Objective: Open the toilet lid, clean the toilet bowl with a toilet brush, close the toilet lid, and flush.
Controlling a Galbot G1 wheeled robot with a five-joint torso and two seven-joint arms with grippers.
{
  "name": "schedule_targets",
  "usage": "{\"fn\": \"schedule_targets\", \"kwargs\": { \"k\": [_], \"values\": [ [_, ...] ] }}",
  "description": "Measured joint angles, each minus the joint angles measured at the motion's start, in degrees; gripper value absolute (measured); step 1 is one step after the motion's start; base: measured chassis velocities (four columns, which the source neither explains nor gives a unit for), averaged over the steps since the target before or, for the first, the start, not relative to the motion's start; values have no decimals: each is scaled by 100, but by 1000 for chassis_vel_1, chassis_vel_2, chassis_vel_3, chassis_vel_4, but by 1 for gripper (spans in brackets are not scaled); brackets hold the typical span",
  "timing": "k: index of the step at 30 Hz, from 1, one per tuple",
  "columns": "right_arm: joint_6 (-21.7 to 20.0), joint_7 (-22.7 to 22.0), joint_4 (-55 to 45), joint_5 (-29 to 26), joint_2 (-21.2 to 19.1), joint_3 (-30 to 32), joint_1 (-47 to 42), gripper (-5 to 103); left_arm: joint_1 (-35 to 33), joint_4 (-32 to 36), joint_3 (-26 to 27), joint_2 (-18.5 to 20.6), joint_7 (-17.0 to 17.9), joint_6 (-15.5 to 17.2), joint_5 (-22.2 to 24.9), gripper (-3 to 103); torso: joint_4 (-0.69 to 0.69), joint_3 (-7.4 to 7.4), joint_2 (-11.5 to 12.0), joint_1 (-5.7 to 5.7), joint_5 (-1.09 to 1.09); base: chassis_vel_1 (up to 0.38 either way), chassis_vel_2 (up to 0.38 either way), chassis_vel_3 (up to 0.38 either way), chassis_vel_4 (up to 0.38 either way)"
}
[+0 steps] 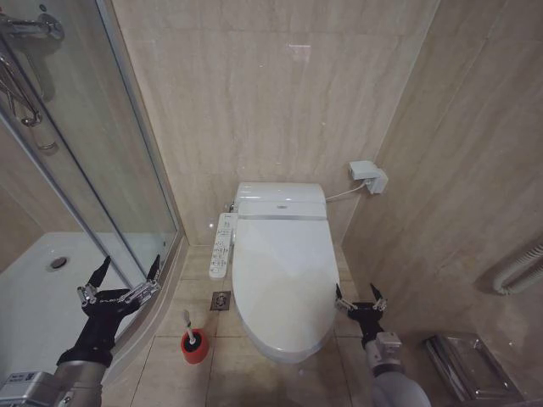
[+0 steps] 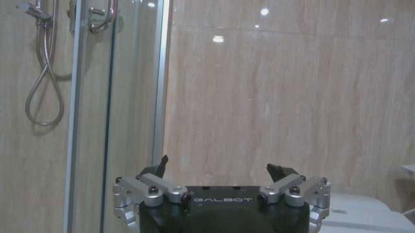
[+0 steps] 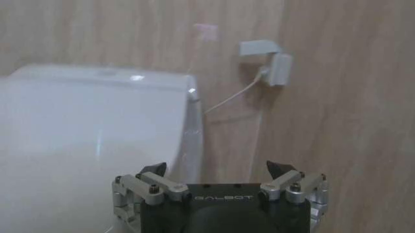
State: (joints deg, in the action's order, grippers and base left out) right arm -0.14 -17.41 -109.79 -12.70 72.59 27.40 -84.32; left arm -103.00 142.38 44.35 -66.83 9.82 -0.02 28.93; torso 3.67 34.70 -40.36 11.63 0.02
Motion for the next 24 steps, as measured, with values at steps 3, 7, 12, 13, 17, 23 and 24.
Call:
{"fn": "schedule_targets", "kwargs": {
  "k": [3, 7, 12, 13, 17, 23, 24],
  "values": [
    [2, -50, -233, -233, 34, 130, 41, 100, 0, 0, 0, 0, 0, 0, 0, 100, -1, 0, 0, 0, -3, 0, 0, 0, 0],
    [142, 28, -680, -527, 57, 304, -185, 100, 0, 0, 0, 0, 0, 0, 0, 100, 0, 0, 0, 1, -3, 0, 0, 0, 0],
    [287, 222, -1361, -559, 335, 349, -748, 100, 0, 0, 0, 0, 0, 0, 0, 100, 1, -1, 0, 0, -3, 0, 0, 0, 0],
    [293, 232, -1490, -550, 375, 342, -830, 100, 0, 0, 0, 0, 0, 0, 0, 100, 1, -1, 0, 0, -3, 0, 0, 0, 0],
    [295, 239, -1885, -510, 472, 326, -1020, 100, 0, 0, 0, 0, 0, 0, 0, 100, 0, -1, 0, 0, -3, 0, 0, 0, 0],
    [297, 220, -2340, -370, 576, 296, -1241, 100, 0, 0, 0, 0, 0, 0, 0, 100, 0, -1, 0, 0, -3, 0, 0, 0, 0],
    [297, 220, -2340, -370, 576, 296, -1241, 100, 0, 0, 0, 0, 0, 0, 0, 100, 0, -1, 0, 0, -3, 0, 0, 0, 0]
  ]
}}
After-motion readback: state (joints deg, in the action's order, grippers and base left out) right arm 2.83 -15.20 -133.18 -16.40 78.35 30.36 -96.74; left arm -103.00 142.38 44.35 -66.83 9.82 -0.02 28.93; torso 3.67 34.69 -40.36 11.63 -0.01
